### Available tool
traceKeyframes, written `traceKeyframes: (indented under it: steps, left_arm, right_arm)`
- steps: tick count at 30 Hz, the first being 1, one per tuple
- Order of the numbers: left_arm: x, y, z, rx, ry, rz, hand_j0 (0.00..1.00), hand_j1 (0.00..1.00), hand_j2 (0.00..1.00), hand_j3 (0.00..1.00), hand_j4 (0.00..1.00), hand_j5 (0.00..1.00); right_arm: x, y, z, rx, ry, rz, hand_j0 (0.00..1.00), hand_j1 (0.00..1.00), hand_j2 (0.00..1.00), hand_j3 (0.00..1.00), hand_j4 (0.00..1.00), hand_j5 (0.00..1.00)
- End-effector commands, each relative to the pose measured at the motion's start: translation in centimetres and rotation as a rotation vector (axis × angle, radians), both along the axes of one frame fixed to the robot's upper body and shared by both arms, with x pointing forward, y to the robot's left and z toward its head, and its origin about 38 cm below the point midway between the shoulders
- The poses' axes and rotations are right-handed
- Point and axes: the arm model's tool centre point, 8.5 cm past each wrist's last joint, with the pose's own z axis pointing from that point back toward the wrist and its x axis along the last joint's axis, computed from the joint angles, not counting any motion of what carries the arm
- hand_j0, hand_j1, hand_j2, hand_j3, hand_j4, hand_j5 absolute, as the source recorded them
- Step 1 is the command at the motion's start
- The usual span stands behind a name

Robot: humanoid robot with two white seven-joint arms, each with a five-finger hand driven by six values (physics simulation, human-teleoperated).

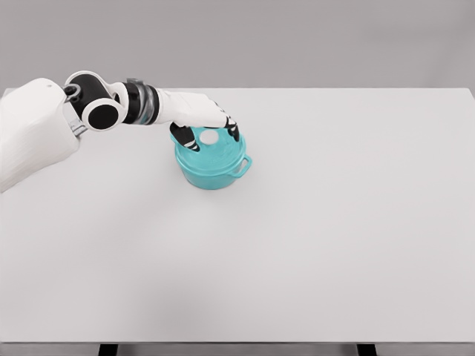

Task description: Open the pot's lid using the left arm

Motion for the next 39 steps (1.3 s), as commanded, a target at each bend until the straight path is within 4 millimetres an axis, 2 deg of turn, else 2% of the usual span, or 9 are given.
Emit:
traceKeyframes:
  steps: [1,4,20,25,28,30,35,37,39]
  left_arm:
    - [0.0,0.0,0.0,-0.001,0.001,0.002,0.74,0.74,0.74,0.74,0.74,0.74]
    - [-0.1,-0.1,-0.3,0.004,0.005,-0.003,0.66,0.66,0.66,0.66,0.66,0.66]
    - [-0.1,-0.2,-0.5,0.014,0.003,-0.007,0.49,0.49,0.49,0.49,0.49,0.49]
    - [0.2,0.7,0.8,0.033,-0.025,-0.003,0.47,0.47,0.47,0.47,0.47,0.47]
    - [0.4,2.6,1.6,0.057,-0.043,0.011,0.45,0.45,0.45,0.45,0.45,0.45]
    - [0.4,4.8,2.2,0.075,-0.056,0.014,0.45,0.45,0.45,0.45,0.45,0.45]
    - [-0.8,12.9,2.5,0.141,-0.051,0.028,0.45,0.45,0.45,0.45,0.45,0.45]
    - [-1.3,14.9,2.5,0.157,-0.045,0.034,0.45,0.45,0.45,0.45,0.45,0.45]
    - [-1.4,15.1,2.1,0.163,-0.034,0.027,0.46,0.46,0.46,0.46,0.46,0.46]
  right_arm:
    - [0.0,0.0,0.0,0.0,0.0,0.0,1.0,1.0,1.0,1.0,1.0,1.0]
    - [0.0,0.0,0.0,0.0,0.0,0.0,1.0,1.0,1.0,1.0,1.0,1.0]
    - [0.0,0.0,0.0,0.0,0.0,0.0,1.0,1.0,1.0,1.0,1.0,1.0]
    - [0.0,0.0,0.0,0.0,0.0,0.0,1.0,1.0,1.0,1.0,1.0,1.0]
    - [0.0,0.0,0.0,0.0,0.0,0.0,1.0,1.0,1.0,1.0,1.0,1.0]
    - [0.0,0.0,0.0,0.0,0.0,0.0,1.0,1.0,1.0,1.0,1.0,1.0]
    - [0.0,0.0,0.0,0.0,0.0,0.0,1.0,1.0,1.0,1.0,1.0,1.0]
    - [0.0,0.0,0.0,0.0,0.0,0.0,1.0,1.0,1.0,1.0,1.0,1.0]
    - [0.0,0.0,0.0,0.0,0.0,0.0,1.0,1.0,1.0,1.0,1.0,1.0]
